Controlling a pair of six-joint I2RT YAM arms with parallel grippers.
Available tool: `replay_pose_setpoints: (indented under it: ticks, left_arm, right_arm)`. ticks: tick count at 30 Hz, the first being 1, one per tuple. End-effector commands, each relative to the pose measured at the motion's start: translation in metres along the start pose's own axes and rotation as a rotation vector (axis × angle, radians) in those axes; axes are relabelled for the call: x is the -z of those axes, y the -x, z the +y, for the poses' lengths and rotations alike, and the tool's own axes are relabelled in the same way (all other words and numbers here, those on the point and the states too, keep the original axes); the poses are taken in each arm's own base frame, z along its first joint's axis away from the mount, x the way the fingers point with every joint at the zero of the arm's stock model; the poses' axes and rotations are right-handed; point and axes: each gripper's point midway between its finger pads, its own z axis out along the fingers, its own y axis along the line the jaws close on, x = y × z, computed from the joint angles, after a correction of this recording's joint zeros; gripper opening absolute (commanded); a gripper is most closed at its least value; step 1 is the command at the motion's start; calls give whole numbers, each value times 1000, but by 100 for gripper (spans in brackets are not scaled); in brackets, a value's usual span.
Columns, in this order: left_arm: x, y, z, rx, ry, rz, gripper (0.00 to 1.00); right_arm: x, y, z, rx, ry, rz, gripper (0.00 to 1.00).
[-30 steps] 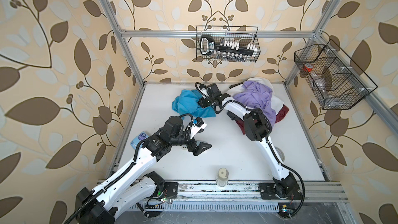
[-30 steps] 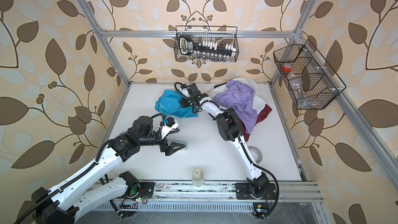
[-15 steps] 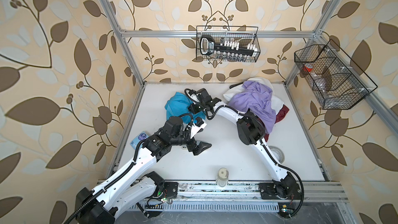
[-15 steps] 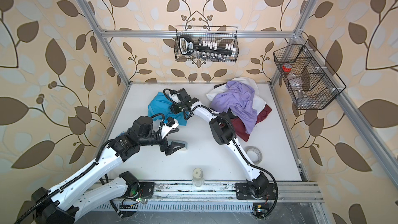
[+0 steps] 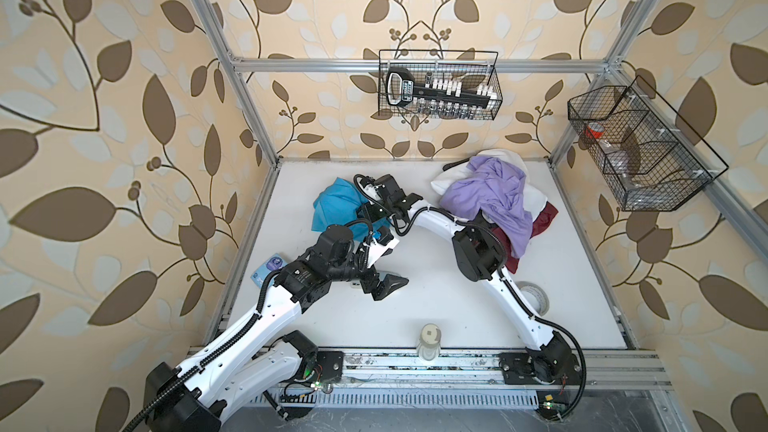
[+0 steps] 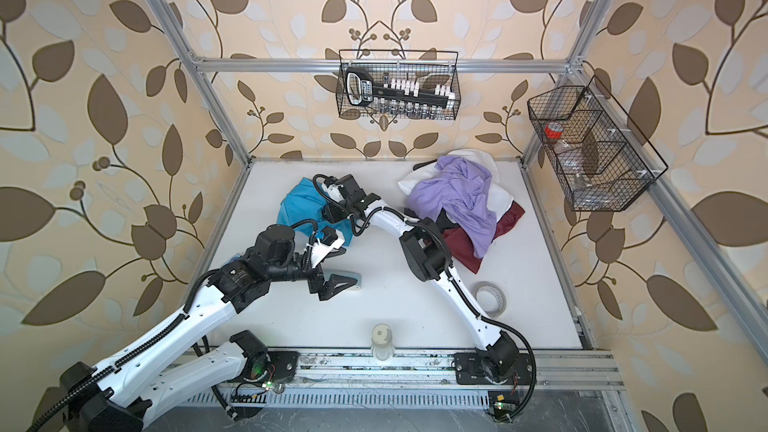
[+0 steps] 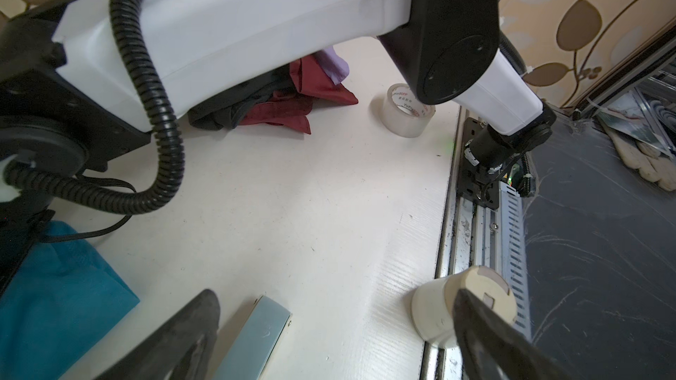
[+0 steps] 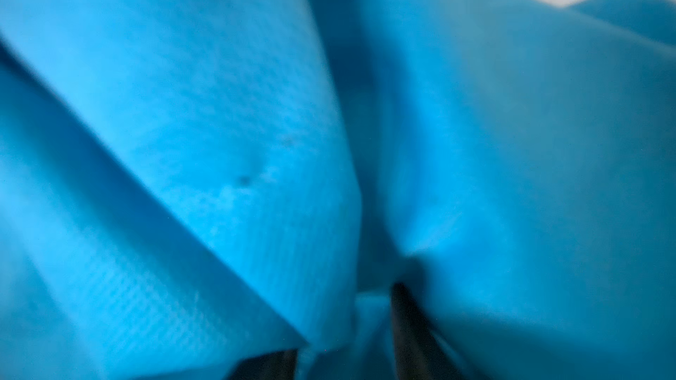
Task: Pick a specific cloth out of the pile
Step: 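Open the right gripper to release the turquoise cloth on the table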
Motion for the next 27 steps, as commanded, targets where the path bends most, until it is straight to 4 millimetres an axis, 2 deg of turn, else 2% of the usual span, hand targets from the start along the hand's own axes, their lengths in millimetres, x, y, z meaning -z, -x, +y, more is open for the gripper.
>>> replay_pose_setpoints:
  ticks: [1,5,8,9,10,15,21,24,27]
  left_arm:
    - [3,4,-6,-44,-6,-19,99]
    - [5,5,-7,-51,-6,-26,99]
    - [6,5,-9,-56,-9,-30,99]
    - [6,5,-9,-59,-9,-31,99]
    - [6,5,-10,-59,-9,-32,99]
    - [8,7,-13,-70,-11,-37,99]
    - [10,8,-19,-88,-15,-43,99]
    - [11,8,-21,-96,-16,-46,99]
    - [11,8,-24,-105,-19,-49,99]
  right_arm:
    - [24,23,15,48,13,-38,59]
    - [44,33,26,64,29,-48,75]
    - [58,38,33,68,35,-54,82]
    - [62,39,34,70,33,-56,97]
    - [67,40,35,71,27,-57,99]
    - [94,50,38,84,-16,-80,99]
    - [139,47,27,107,-158,-56,99]
    - [174,39,8,109,-285,-47,100]
    - [225,29,-13,71,-404,-68,100]
